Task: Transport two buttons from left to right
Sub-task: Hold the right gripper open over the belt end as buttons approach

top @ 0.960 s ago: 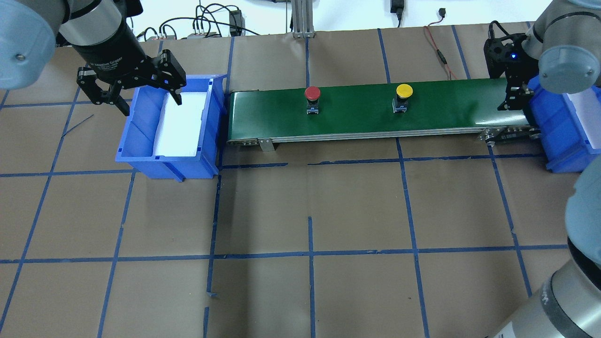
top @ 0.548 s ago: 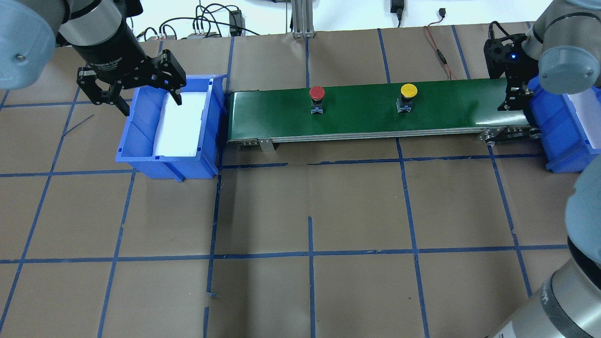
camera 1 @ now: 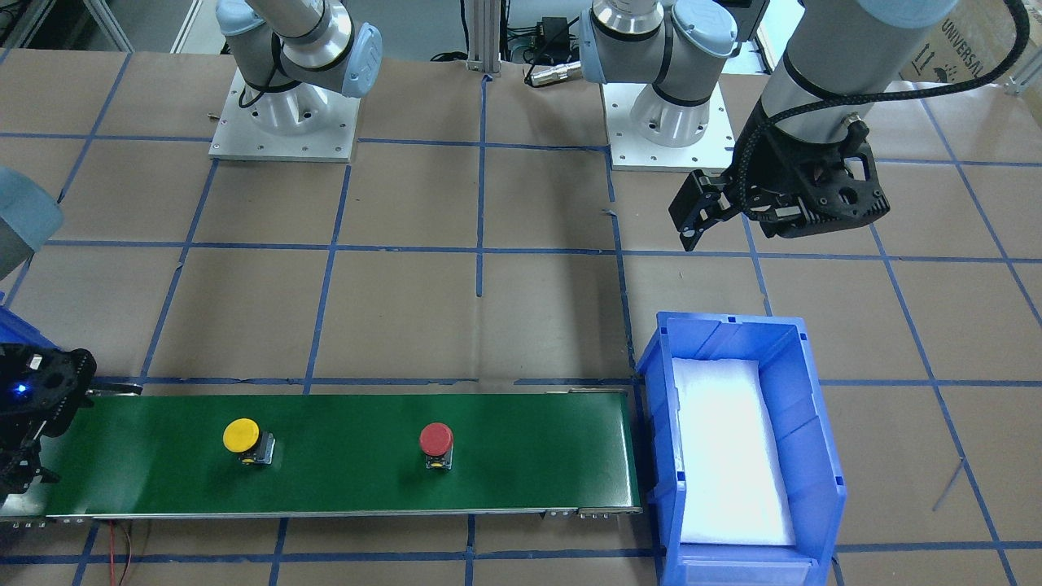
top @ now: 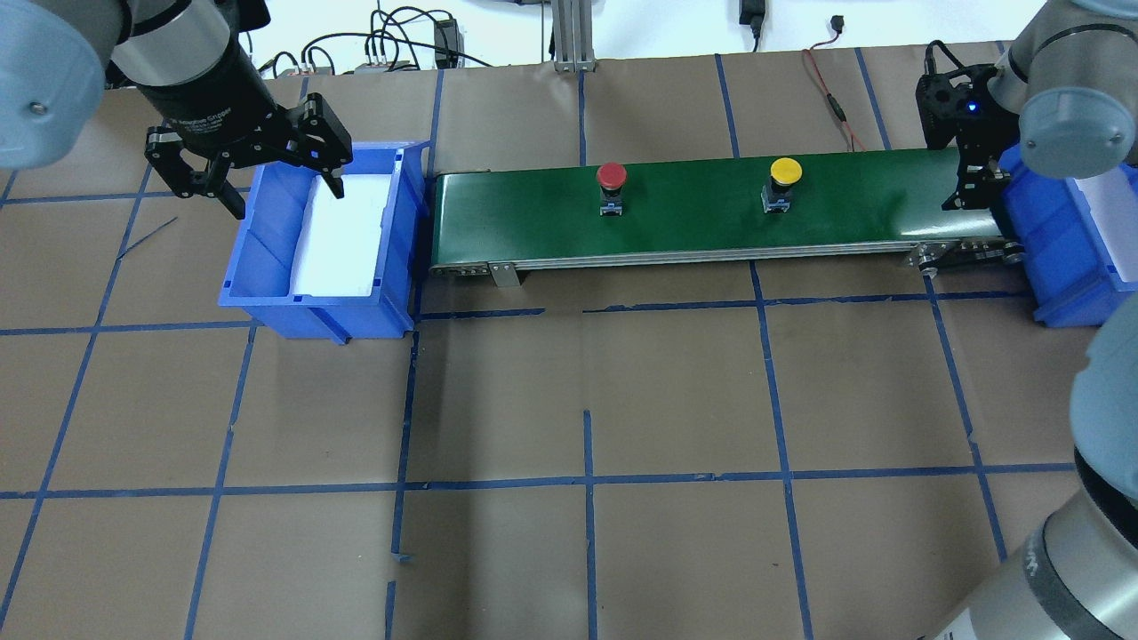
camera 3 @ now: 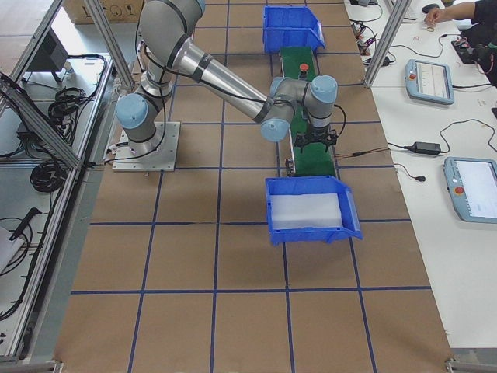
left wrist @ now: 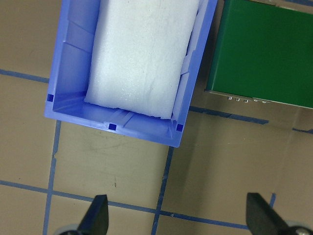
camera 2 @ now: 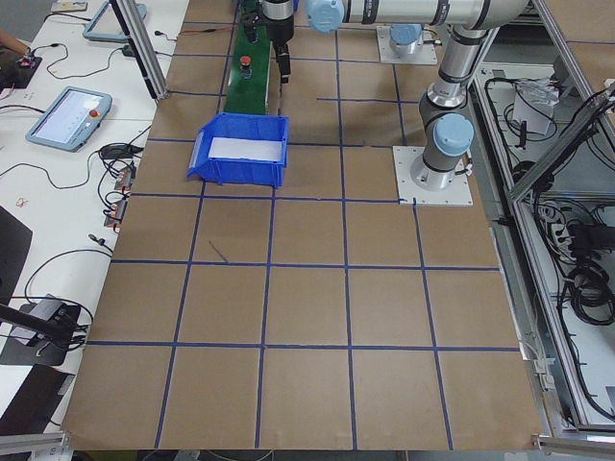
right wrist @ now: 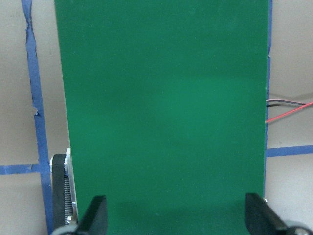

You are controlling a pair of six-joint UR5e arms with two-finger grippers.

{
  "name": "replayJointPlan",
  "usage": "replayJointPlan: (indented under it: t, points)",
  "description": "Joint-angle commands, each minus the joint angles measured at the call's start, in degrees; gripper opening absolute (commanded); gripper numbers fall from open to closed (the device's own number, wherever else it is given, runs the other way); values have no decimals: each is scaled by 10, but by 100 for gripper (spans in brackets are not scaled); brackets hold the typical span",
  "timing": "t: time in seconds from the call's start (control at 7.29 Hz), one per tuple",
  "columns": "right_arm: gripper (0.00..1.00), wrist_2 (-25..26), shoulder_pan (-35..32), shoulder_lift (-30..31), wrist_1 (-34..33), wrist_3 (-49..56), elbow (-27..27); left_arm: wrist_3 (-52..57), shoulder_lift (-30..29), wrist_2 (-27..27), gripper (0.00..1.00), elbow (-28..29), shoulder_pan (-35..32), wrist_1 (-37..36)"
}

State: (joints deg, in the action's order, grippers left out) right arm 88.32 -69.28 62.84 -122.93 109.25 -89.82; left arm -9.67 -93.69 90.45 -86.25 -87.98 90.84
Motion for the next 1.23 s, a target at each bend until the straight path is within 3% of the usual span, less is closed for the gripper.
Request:
replayJointPlan:
  t: [0.0,0.69,1.1]
  points:
    - [97,-1,0,0,0,0,1,0,0,0,100,0,0,-1]
    - [94,-16,-1,-7,8,2,3,0,0,0,100,-1,0,-1]
    - [100,-6,-1,-24,10,2,22,0,0,0,100,-1,0,0]
